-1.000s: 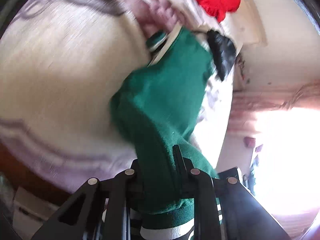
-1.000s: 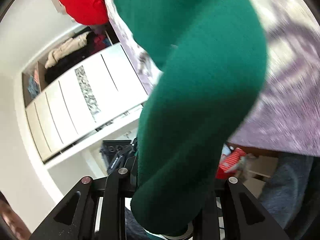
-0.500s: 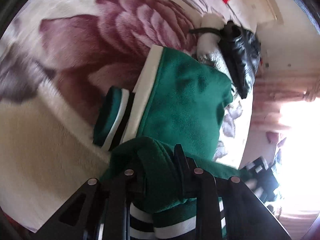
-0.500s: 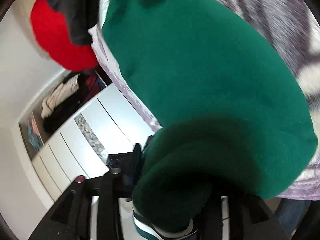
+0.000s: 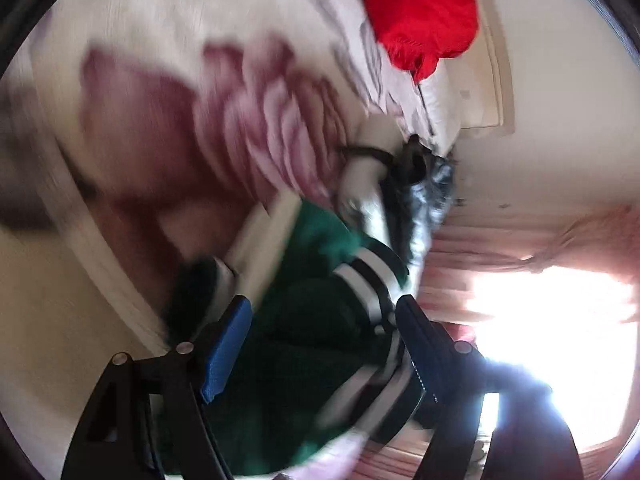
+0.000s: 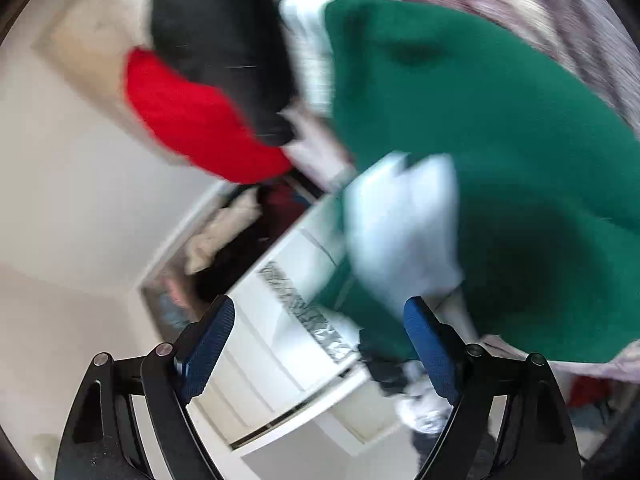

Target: Fold large clothes

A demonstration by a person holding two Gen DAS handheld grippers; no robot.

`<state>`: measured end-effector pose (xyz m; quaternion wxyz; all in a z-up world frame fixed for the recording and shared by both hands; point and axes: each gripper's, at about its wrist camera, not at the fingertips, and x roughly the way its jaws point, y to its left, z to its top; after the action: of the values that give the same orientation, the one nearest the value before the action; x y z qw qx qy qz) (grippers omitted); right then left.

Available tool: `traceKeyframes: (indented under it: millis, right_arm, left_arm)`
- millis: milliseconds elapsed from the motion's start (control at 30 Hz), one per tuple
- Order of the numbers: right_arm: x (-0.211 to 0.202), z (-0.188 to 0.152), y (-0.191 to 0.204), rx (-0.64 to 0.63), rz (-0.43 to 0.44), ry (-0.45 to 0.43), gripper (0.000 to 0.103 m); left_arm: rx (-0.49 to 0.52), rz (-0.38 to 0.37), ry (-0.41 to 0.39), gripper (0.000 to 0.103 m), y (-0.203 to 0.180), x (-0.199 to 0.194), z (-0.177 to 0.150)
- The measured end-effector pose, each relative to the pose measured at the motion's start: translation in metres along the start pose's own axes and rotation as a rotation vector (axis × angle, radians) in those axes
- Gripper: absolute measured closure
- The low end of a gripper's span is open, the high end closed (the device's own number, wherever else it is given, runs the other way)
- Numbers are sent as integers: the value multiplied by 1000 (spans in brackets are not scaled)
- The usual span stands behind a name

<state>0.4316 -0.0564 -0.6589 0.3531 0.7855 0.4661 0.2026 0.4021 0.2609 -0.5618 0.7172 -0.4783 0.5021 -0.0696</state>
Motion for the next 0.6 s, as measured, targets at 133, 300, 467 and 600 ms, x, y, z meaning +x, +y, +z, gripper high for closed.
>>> traceKeyframes:
  millis: [133,300,467,600]
  right_arm:
    - [-22,6,47,-319,-328,-69,14]
    - [-6,12,49,-701,-880,-21,14]
    - [16,17,22,-866,-957,84,14]
    - [52,43,8,-909,-975,162,13]
  left_arm:
    - [237,225,-30,30,-25,-2,-21]
    - [357,310,56,30,-33,36,-49]
    - [512,389,79,30,-54,90,-41]
    - [605,400,58,72,-58,110,-37]
